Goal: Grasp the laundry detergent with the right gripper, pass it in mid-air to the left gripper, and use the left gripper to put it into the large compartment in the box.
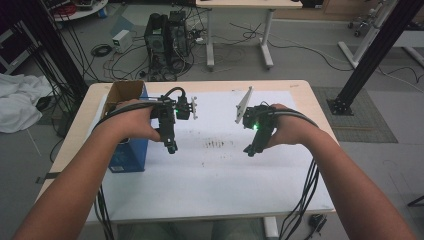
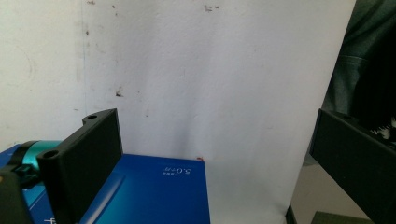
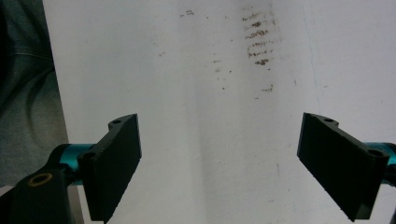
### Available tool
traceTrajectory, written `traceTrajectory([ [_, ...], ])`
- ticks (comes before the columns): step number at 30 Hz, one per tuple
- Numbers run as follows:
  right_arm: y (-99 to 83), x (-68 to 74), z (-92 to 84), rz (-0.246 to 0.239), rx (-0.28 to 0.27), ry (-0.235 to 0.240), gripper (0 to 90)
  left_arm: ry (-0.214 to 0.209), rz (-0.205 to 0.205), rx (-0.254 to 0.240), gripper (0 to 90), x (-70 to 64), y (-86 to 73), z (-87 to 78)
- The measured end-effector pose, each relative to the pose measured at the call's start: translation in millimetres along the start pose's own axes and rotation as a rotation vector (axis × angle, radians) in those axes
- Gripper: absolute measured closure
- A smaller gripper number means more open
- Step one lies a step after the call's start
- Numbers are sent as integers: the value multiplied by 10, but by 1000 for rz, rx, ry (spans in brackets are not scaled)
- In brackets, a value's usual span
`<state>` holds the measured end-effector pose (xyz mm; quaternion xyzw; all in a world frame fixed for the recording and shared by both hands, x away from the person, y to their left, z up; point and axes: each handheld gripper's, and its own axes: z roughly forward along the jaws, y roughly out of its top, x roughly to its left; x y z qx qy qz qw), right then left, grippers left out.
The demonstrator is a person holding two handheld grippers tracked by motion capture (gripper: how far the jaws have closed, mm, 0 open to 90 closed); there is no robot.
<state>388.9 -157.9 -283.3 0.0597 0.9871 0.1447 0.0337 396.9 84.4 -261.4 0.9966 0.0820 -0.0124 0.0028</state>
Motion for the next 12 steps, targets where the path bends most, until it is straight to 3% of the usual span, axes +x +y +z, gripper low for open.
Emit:
traceTrajectory([
  [7, -34, -11, 21, 2, 34, -7, 128, -7, -4, 1, 23, -2, -11, -4],
  [12, -38, -13, 2, 3, 16, -15, 128, -10, -4, -1, 23, -2, -6, 7],
])
